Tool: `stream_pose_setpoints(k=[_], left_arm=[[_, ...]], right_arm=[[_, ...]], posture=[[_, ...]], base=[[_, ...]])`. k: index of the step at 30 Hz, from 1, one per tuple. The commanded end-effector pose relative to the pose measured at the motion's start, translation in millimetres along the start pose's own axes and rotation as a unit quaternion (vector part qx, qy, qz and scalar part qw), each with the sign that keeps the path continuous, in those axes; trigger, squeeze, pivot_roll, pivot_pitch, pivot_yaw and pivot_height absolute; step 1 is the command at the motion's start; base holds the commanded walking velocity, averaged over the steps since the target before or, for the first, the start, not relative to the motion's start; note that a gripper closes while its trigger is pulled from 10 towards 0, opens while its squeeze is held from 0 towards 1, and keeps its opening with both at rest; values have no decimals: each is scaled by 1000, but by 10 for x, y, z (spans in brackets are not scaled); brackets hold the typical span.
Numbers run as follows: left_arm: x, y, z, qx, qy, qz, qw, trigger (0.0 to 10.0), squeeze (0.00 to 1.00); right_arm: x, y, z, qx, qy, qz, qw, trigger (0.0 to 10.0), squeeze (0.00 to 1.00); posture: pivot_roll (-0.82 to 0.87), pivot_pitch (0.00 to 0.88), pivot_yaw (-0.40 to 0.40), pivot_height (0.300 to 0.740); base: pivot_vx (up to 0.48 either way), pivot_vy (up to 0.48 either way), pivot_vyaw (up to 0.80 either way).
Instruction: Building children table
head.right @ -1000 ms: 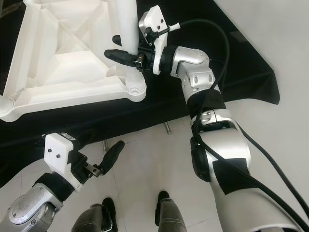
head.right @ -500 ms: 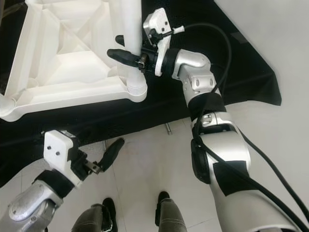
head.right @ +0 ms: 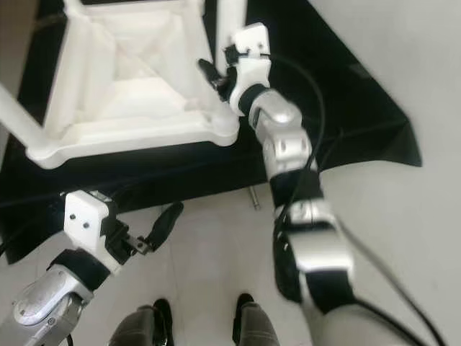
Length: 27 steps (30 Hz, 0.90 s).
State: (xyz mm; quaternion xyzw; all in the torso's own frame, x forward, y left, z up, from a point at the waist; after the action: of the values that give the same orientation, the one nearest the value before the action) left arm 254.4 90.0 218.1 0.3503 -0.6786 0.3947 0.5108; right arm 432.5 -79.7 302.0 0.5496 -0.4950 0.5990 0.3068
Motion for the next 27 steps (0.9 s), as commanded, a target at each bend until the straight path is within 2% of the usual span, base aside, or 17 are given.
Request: stream_pose_setpoints(k=[1,2,4,6,7,9,10,11,17,22,23,26,27], left_arm=[[-19,12,16,-4,-3,-6,1000,10000,0],[-19,12,16,-4,-3,-6,1000,10000,0],[-17,8,27,-5,-3,-6,1000,10000,0],[-15,6,30,-5,-3,-5,1000,10000,0],[-12,5,31,-4,-2,-5,1000,10000,0],[-12,5,31,-4,-2,-5,1000,10000,0],[-10,4,31,-3,-1,-4,1000,10000,0],[-13,8,35,-2,0,-5,1000,10000,0],[-18,9,55,-3,3,-6,1000,10000,0],[-9,7,61,-3,4,-5,1000,10000,0],[-11,9,59,-2,5,-5,1000,10000,0],[-14,11,62,-2,5,-6,1000,10000,0],[-17,11,64,-2,6,-6,1000,10000,0]], right_arm=[[-706,158,9,-36,-49,-127,990,0,0],[-706,158,9,-36,-49,-127,990,0,0],[-703,126,-144,-19,-51,-128,990,0,0],[-689,103,-196,-13,-52,-129,990,0,0],[-660,72,-227,-8,-51,-129,990,980,0],[-660,72,-227,-8,-51,-129,990,980,0],[-635,64,-244,-8,-51,-130,990,4039,0],[-602,50,-246,-5,-46,-130,990,10000,0],[-467,63,-264,-1,-40,-119,992,10000,0],[-340,51,-355,35,-53,-99,993,10000,0],[-234,25,-403,64,-62,-84,993,10000,1000],[-141,5,-457,92,-69,-71,991,10000,1000],[-53,-7,-515,123,-76,-63,987,10000,816]], posture=[[-2,314,-7,740],[-2,314,-7,740],[-2,314,-8,740],[0,315,-10,740],[1,319,-13,740],[1,319,-13,740],[1,319,-13,740],[-1,323,-15,740],[-3,329,-17,740],[-2,332,-19,740],[-2,333,-19,740],[-1,335,-21,740],[-1,336,-22,740]], base=[[0,0,0],[0,0,0],[0,0,0],[0,0,0],[0,0,0],[0,0,0],[0,0,0],[0,0,0],[0,0,0],[0,0,0],[0,0,0],[0,0,0],[0,0,0]])
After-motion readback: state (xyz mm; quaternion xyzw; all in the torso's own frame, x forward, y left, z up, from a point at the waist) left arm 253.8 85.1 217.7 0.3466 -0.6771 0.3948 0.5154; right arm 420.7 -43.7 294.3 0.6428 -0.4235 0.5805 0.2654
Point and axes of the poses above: a point about 5 cm out from each wrist's last joint towards the gripper, its own y axis pointing back from the gripper into the wrist, its own x axis along the axis of the wrist's last joint, z = x × y, the point moved 6 cm from there along -y, pointing out of the wrist towards the gripper, and after that the axes turned 8 degrees about -y, right-handed, at the moved point
